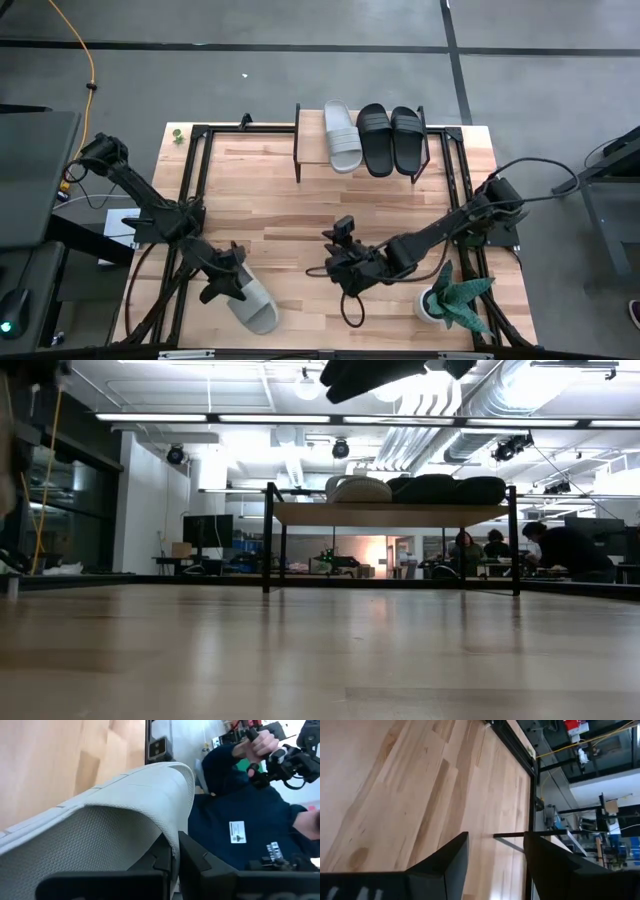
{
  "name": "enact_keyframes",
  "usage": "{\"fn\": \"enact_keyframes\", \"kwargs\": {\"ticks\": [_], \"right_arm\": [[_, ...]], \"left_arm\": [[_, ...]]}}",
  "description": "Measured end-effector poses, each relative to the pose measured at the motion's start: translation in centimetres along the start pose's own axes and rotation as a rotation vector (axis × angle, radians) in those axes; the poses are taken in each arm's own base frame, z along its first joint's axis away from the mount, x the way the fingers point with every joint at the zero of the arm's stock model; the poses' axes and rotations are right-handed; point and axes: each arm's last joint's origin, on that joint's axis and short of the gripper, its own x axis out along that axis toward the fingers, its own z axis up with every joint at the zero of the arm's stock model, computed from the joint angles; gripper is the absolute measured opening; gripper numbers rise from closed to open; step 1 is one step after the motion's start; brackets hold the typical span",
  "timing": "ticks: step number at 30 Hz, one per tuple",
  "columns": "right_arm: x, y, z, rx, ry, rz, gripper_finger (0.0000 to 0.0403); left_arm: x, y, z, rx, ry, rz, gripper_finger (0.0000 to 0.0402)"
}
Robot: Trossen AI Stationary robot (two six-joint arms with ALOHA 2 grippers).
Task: Pick and place slides into the shelf
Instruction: Put the gray slipper on the shelf
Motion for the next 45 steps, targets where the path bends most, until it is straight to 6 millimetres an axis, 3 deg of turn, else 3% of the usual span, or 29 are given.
{"fn": "enact_keyframes", "kwargs": {"ticks": [8, 15, 21, 26, 36, 45], "right_arm": [[-0.9, 1.1, 0.4, -0.068, -0.003, -0.065, 0.0181], [-2.2, 1.9, 1.0, -0.157, -0.015, -0.138, 0.0192], [-2.4, 1.9, 1.4, -0.220, -0.041, -0.145, 0.0221], [-2.7, 1.8, 1.7, -0.296, -0.020, -0.225, 0.0228], [-3.6, 2.4, 2.6, -0.396, -0.114, -0.173, 0.0229], [-3.5, 2.6, 2.7, -0.442, -0.133, -0.154, 0.0229]], "left_arm": [[-1.1, -2.1, 4.7, 0.126, 0.011, 0.114, 0.0002], [-3.1, -4.4, 9.0, 0.240, -0.078, 0.139, 0.0002], [-4.5, -4.3, 11.4, 0.242, -0.132, 0.176, 0.0002], [-5.3, -3.3, 12.8, 0.211, -0.147, 0.166, 0.0004], [-6.7, -1.9, 14.5, 0.160, -0.172, 0.136, 0.0004], [-6.9, -2.3, 15.0, 0.147, -0.196, 0.064, 0.0005]]}}
